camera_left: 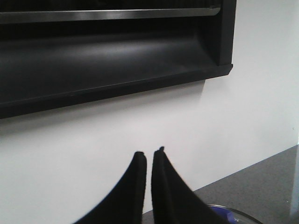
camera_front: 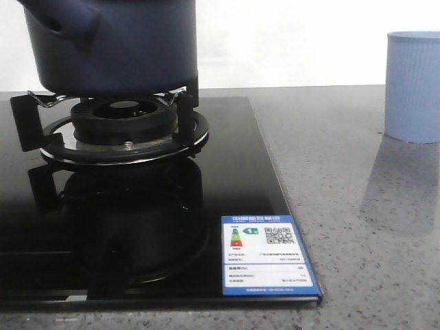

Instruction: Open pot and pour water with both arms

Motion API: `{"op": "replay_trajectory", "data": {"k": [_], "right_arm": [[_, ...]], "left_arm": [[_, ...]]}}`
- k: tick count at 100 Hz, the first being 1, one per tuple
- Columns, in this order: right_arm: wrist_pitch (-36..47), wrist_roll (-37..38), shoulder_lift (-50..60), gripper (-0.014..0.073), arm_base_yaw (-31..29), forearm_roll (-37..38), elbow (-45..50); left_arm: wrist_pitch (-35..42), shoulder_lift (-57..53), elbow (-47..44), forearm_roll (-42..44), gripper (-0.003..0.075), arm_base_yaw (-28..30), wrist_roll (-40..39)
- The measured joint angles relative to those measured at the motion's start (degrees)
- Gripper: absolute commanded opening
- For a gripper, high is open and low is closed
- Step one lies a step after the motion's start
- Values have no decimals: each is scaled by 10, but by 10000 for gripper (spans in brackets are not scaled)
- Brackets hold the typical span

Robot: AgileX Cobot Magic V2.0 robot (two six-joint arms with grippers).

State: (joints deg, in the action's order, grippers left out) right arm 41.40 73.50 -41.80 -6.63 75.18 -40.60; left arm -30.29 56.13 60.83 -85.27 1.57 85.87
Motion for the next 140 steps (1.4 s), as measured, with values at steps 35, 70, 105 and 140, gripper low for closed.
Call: {"op": "replay_trajectory", "data": {"k": [35,70,105,140], "right_arm": [[-156,0,116,-57,0,-1,54],[-235,0,253,-62,0,0,255],[-240,-1,265,-62,0,0,296],[-241,-1,265,-62,0,0,296]], "left_arm": [[158,-193,-167,30,-16,0,0],[199,-425,-432,9,-16,0,0],[186,-467,-486,-24,-16,0,0],[177,-467,-486,-24,-16,0,0]]}}
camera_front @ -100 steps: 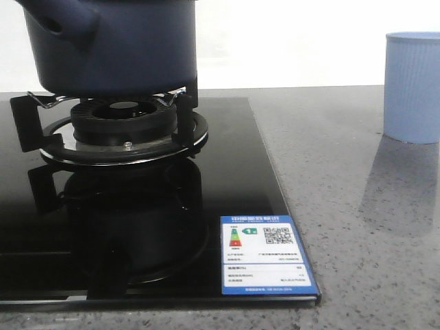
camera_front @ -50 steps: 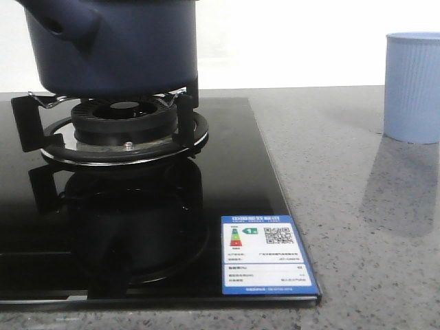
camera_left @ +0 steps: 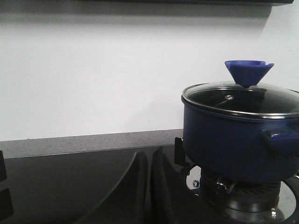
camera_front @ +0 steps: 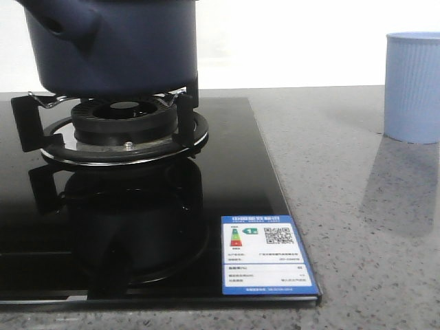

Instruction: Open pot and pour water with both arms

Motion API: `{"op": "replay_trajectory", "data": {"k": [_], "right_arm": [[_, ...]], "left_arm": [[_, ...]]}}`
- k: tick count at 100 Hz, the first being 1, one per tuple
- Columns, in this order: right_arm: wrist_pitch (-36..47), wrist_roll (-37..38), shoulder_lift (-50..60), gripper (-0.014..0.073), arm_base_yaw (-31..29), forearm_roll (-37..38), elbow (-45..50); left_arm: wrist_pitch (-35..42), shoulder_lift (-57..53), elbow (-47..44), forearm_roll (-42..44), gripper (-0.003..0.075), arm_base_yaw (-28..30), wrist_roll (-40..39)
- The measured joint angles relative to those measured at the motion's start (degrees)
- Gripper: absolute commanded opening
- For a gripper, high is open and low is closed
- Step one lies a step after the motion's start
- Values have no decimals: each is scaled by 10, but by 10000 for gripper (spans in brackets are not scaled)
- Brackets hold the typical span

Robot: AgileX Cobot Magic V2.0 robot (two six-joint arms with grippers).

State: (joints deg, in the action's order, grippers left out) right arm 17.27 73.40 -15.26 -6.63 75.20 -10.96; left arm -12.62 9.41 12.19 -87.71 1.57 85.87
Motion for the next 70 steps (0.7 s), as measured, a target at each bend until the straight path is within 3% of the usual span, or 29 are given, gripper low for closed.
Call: {"op": "replay_trajectory", "data": {"k": [70], "right_arm": [[0,0,0,-62,0,0,0]], "left_arm": [[1,0,-1,16,-16,1,-18]]}}
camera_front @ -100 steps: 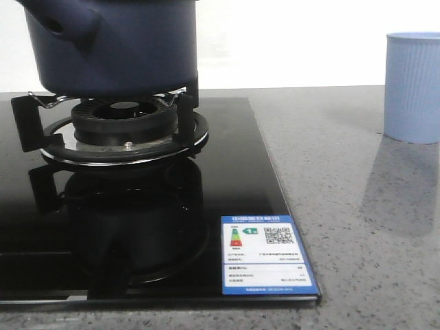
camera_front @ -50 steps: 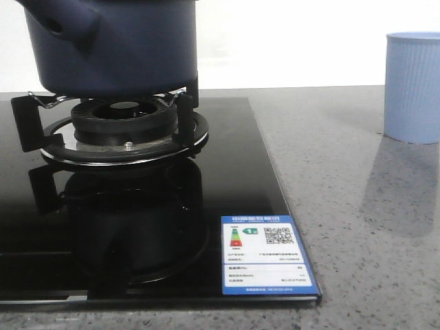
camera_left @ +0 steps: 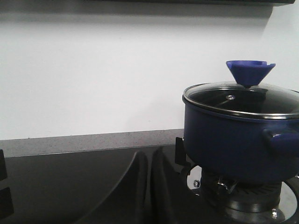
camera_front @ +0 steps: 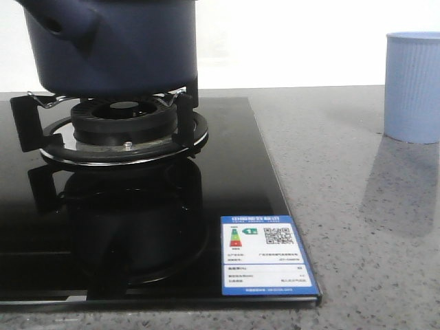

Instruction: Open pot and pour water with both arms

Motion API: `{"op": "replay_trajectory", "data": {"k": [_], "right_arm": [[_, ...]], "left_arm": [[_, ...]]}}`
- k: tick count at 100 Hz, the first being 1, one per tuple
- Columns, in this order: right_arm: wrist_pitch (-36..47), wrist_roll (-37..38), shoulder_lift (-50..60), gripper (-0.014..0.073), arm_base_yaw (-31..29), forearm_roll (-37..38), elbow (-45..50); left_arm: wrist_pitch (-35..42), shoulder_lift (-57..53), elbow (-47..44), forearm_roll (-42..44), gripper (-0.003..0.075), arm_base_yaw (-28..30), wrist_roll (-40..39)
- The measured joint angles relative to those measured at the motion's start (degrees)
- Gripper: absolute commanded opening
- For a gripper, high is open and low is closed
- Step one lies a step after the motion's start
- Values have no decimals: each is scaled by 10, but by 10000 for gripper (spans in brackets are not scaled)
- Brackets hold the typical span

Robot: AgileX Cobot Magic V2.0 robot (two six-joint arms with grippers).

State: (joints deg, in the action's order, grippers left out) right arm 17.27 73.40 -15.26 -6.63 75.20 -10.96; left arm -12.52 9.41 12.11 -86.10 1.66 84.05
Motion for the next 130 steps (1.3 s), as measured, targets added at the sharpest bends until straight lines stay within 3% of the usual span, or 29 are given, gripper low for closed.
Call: {"op": "replay_trajectory", "data": {"k": [8,22,34,46,65,130], "right_arm": [[0,0,0,-62,0,0,0],[0,-1,0,-62,0,0,0],[0,-1,0,-62,0,0,0],[0,-1,0,-62,0,0,0],[0,-1,0,-62,0,0,0],[0,-1,0,-62,0,0,0]], "left_arm": [[0,0,0,89,-16,3,-81],[20,0,0,328,-16,3,-361],[81,0,-14,545,-16,3,-588],[155,-13,-52,676,-16,3,-715],[182,-66,-119,731,-16,-8,-757],[115,-95,-120,767,-16,-14,-763]]}}
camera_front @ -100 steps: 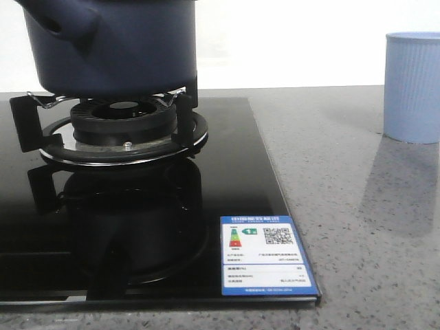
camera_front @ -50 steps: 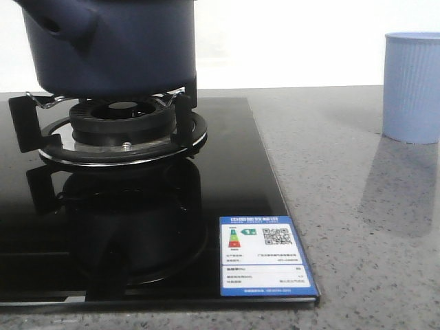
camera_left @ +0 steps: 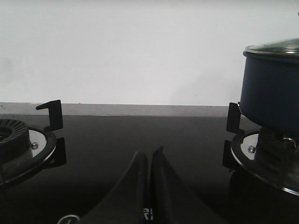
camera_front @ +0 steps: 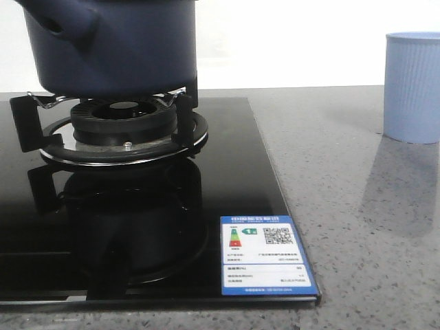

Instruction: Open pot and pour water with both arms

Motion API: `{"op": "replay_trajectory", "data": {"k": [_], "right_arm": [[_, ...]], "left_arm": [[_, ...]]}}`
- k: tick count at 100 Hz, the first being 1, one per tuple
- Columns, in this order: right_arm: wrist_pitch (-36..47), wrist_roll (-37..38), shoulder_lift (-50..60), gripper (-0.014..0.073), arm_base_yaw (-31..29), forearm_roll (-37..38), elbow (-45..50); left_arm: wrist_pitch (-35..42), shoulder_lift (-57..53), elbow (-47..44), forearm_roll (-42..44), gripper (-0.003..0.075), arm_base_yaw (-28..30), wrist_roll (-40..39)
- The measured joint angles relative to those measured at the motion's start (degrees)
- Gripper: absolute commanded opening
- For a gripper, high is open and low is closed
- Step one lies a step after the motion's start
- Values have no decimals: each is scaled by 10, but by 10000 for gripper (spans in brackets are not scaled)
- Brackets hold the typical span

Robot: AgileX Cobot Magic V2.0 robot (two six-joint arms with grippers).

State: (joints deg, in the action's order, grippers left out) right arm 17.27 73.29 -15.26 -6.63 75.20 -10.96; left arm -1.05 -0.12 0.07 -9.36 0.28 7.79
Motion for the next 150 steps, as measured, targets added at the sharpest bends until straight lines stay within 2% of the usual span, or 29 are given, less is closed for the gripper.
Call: {"op": "replay_trajectory", "data": {"k": [71,97,110,117,135,150], "right_arm": [[-1,0,0,-62,0,0,0],[-45,0,0,-62,0,-1,0],[-49,-19,0,-62,0,-44,0],[-51,-88,0,-62,0,-111,1],[-72,-394,-14,-62,0,-401,1],[-130,-624,-14,-62,21,-618,1]], "left_arm": [[-2,0,0,1,-16,0,0],[-2,0,0,1,-16,0,-1],[-2,0,0,1,-16,0,-1],[-2,0,0,1,-16,0,-1],[-2,0,0,1,-16,0,-1],[-2,0,0,1,-16,0,-2]]}}
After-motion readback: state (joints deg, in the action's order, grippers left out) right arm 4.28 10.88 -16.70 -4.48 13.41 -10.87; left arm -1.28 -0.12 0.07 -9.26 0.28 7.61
